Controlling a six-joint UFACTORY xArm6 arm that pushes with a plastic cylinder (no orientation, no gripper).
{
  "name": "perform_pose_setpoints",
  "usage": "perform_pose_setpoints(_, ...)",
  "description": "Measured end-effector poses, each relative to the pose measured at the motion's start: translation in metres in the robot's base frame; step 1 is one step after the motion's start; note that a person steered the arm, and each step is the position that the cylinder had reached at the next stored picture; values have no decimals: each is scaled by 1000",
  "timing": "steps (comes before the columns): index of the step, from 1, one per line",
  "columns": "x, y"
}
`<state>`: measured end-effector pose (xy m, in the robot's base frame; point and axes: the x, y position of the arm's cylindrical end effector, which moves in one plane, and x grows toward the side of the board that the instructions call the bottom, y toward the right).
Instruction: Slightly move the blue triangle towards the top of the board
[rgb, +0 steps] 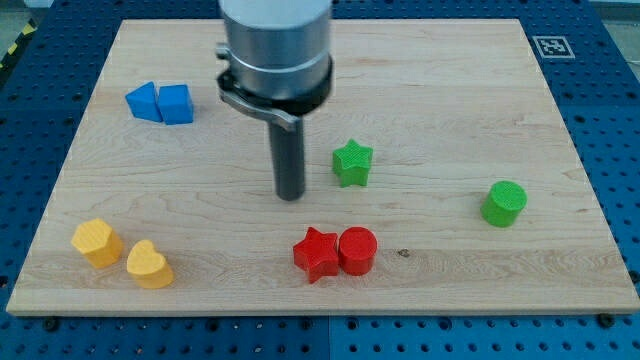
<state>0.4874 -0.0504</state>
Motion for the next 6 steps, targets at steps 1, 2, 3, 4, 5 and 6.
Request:
perform_pose_setpoints(1, -26, -42)
perform_pose_setpoints(2, -31, -109)
perform_pose_setpoints(3, -30, -137)
perform_pose_setpoints(4, -53, -147)
perform_pose_setpoints(5, -94, -165)
perform_pose_setpoints(6, -95, -165)
